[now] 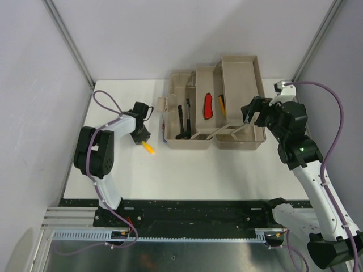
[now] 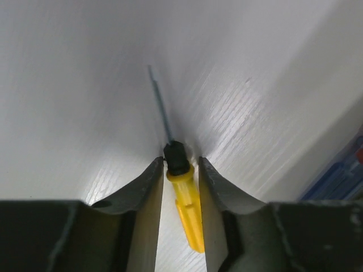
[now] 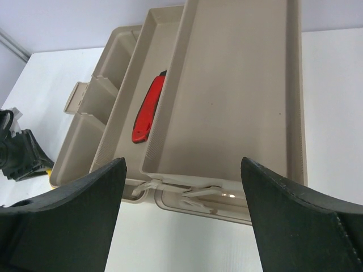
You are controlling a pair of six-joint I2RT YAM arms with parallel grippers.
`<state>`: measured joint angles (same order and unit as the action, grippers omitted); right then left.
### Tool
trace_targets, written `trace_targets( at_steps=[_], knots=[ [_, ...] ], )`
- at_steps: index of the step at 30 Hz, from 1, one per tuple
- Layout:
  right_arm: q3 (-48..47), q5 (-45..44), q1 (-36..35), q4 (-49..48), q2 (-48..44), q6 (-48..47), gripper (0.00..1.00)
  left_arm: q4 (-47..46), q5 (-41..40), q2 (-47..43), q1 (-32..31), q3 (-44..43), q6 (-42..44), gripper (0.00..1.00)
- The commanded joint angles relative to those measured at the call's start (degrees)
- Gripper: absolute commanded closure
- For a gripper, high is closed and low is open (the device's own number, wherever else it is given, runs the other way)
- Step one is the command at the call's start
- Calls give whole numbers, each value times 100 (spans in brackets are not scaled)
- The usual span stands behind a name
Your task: Pack the tool kit
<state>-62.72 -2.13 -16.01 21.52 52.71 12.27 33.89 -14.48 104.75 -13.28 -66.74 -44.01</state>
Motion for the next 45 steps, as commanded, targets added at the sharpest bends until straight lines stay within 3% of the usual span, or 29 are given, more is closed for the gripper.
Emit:
trace_targets(
  at_steps=[1, 5, 8, 15, 21, 29, 37, 42, 45],
  knots=[
    [-254, -36, -139, -258, 55, -173, 13, -181, -219, 112, 54, -210, 86, 73],
    [-257, 240, -253, -354, 154, -308, 13, -177, -173, -106, 61, -96, 223, 94],
    [-250, 489, -351, -431, 287, -413, 12, -175, -169, -388, 58, -13, 341, 99],
    [-251, 1366, -686, -713, 718, -474, 3, -178, 384, -1494, 17, -99, 780, 100],
    [-250, 2167, -1385, -1372, 1209, -247, 1, -402, 1740, -2259, -381, -990, 1088, 100],
    [-276, 3285, -1691, -2967, 1818, 997, 1, -1846, 3242, -2655, -1191, -1412, 739, 100],
    [-424, 3384, -1681, -3343, 2174, 1759, 1, -2911, 3861, -2780, -1565, -1317, 746, 100],
    [-446, 3305, -1684, -3465, 2327, 2058, 8, -3421, 4079, -2792, -1676, -1201, 675, 100],
    [-472, 3296, -1678, -3573, 2398, 2217, 23, -3766, 4240, -2792, -1707, -1054, 579, 100]
  ],
)
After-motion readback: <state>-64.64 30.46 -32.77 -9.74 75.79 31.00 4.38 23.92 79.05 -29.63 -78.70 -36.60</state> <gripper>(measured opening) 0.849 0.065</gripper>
